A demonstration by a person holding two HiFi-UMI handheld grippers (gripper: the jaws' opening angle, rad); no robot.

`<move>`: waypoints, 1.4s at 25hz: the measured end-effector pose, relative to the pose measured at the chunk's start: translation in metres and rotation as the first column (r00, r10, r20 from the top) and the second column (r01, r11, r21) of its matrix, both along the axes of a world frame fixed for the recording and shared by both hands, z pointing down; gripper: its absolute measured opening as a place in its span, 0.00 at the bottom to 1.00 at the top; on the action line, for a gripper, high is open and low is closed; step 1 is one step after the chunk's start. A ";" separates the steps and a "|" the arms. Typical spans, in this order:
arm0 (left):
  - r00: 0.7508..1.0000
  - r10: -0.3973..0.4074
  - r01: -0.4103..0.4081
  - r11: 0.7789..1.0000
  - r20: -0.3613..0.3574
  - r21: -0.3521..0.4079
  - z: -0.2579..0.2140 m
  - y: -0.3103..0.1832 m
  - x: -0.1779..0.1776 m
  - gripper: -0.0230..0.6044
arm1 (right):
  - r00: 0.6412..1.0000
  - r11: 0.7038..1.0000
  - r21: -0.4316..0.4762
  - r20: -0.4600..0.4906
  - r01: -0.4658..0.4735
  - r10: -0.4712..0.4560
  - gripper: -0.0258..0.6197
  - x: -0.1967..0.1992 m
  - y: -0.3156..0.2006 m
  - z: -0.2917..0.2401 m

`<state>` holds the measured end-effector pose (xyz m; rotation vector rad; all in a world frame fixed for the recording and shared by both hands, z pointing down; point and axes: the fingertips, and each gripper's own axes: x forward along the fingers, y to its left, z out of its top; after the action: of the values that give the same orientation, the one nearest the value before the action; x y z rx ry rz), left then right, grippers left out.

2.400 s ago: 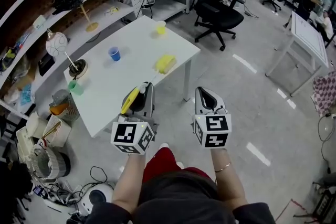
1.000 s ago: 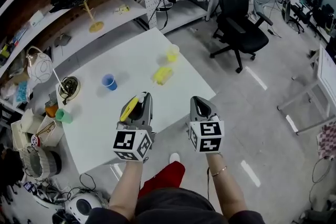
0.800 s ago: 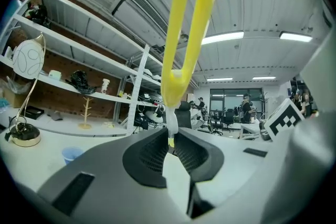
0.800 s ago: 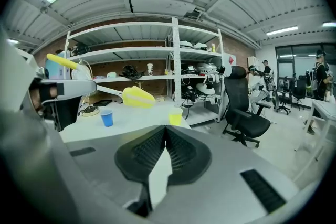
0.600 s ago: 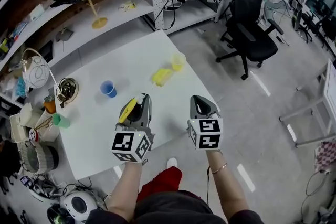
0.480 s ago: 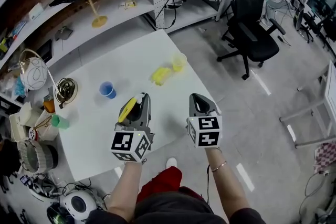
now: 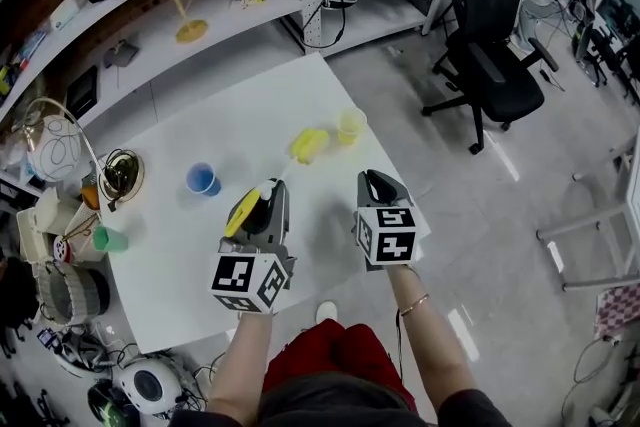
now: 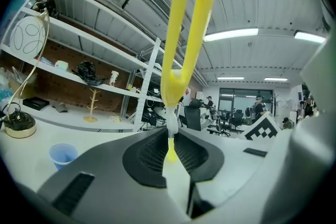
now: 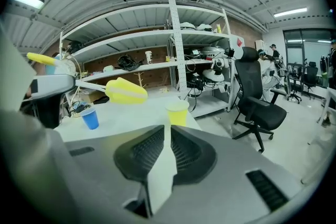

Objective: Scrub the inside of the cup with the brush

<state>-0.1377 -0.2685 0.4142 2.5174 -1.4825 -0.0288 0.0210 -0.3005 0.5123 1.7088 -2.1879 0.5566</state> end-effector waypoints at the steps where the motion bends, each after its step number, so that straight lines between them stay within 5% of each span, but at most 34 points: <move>1: 1.000 -0.002 0.002 1.000 0.000 -0.001 0.001 -0.003 0.000 0.11 | 1.000 1.000 -0.008 0.008 0.007 -0.007 0.10 -0.001 -0.005 0.003; 9: 1.000 -0.018 0.018 1.000 -0.001 -0.001 0.005 -0.028 0.006 0.11 | 0.999 0.997 -0.070 0.039 0.019 -0.017 0.44 -0.004 -0.046 0.031; 12: 1.000 -0.031 0.031 0.999 -0.002 -0.006 0.007 -0.037 0.009 0.11 | 1.000 0.997 -0.072 0.009 0.013 -0.013 0.49 0.001 -0.064 0.037; 35: 0.994 -0.105 0.104 0.993 -0.021 -0.054 0.030 -0.106 0.008 0.11 | 0.989 0.990 -0.127 -0.129 0.062 -0.078 0.51 -0.010 -0.153 0.084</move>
<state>-0.1302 -0.3749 0.4437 2.3880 -1.5836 -0.0355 0.0106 -0.4537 0.5959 1.5533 -2.0670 0.5314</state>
